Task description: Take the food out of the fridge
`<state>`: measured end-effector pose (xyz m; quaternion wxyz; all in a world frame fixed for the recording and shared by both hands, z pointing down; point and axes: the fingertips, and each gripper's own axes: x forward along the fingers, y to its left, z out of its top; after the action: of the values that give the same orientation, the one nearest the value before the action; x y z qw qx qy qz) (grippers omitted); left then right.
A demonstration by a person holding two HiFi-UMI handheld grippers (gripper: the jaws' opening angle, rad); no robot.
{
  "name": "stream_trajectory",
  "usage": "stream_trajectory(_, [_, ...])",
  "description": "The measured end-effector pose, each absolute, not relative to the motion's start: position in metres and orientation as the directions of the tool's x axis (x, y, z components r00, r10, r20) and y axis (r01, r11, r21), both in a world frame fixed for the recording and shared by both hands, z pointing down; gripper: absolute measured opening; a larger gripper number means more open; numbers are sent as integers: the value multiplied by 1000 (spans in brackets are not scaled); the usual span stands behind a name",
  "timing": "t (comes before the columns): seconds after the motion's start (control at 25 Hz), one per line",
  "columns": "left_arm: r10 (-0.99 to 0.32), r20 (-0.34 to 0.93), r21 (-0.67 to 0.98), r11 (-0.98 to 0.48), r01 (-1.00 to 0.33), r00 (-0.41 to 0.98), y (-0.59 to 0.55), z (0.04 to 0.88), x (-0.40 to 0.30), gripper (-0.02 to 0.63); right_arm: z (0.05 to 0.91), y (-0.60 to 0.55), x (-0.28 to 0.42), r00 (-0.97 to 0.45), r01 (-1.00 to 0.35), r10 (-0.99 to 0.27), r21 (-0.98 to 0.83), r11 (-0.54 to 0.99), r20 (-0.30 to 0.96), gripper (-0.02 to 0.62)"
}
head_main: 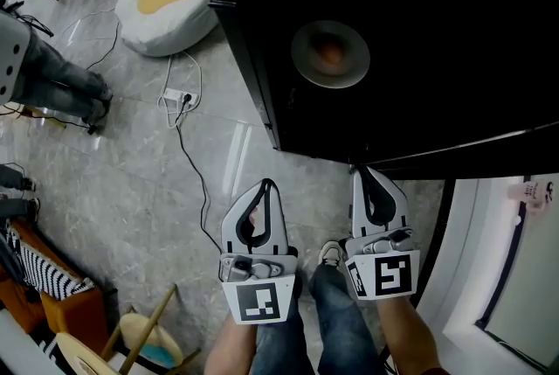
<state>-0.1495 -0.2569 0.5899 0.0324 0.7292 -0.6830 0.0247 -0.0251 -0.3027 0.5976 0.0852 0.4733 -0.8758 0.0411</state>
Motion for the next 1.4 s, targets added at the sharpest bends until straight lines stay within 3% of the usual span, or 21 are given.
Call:
stream_trajectory(0.68, [-995,67,0,-68,-998,68,-263,581,-154,14,600,-321,-39,-568,-823,-803,-119,556,181,25])
stream_trajectory(1.4, [-996,60,-10,-72,-997,72,-257,577,-157,14,610,-354,-42,-581,-664,-804,-646,377,128,26])
